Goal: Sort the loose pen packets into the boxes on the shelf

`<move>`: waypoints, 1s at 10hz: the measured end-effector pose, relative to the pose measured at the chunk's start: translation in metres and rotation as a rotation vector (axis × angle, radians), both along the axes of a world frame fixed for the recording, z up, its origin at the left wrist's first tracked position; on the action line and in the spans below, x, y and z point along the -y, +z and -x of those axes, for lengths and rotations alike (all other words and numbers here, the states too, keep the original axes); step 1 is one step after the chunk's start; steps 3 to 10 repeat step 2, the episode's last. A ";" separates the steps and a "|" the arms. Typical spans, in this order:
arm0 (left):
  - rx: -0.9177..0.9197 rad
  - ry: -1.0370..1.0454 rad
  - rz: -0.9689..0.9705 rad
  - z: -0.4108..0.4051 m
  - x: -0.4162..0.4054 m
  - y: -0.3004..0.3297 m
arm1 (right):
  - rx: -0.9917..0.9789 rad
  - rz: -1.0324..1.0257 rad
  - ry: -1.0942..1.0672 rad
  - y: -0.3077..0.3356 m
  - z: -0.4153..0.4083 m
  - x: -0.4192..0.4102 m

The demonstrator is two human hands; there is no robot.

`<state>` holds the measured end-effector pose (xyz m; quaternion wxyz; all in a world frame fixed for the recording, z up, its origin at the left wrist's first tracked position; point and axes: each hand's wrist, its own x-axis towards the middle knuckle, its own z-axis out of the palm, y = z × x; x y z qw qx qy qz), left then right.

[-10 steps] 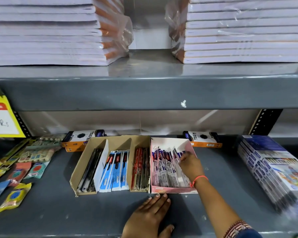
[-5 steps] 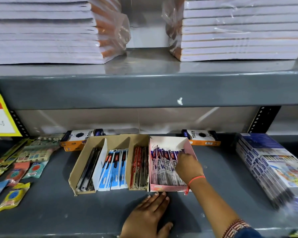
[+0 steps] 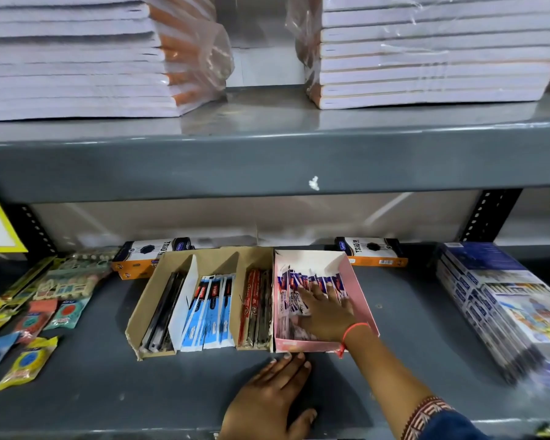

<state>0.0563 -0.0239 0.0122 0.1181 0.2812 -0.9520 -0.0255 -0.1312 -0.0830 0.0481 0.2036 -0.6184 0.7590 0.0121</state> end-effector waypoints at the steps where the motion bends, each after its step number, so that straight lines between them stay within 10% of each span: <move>1: -0.061 -0.003 0.032 -0.002 0.000 -0.003 | 0.024 -0.043 0.004 -0.004 0.001 -0.003; 10: -0.077 -0.001 0.023 -0.003 0.000 -0.003 | 0.058 0.052 -0.015 0.004 0.003 -0.007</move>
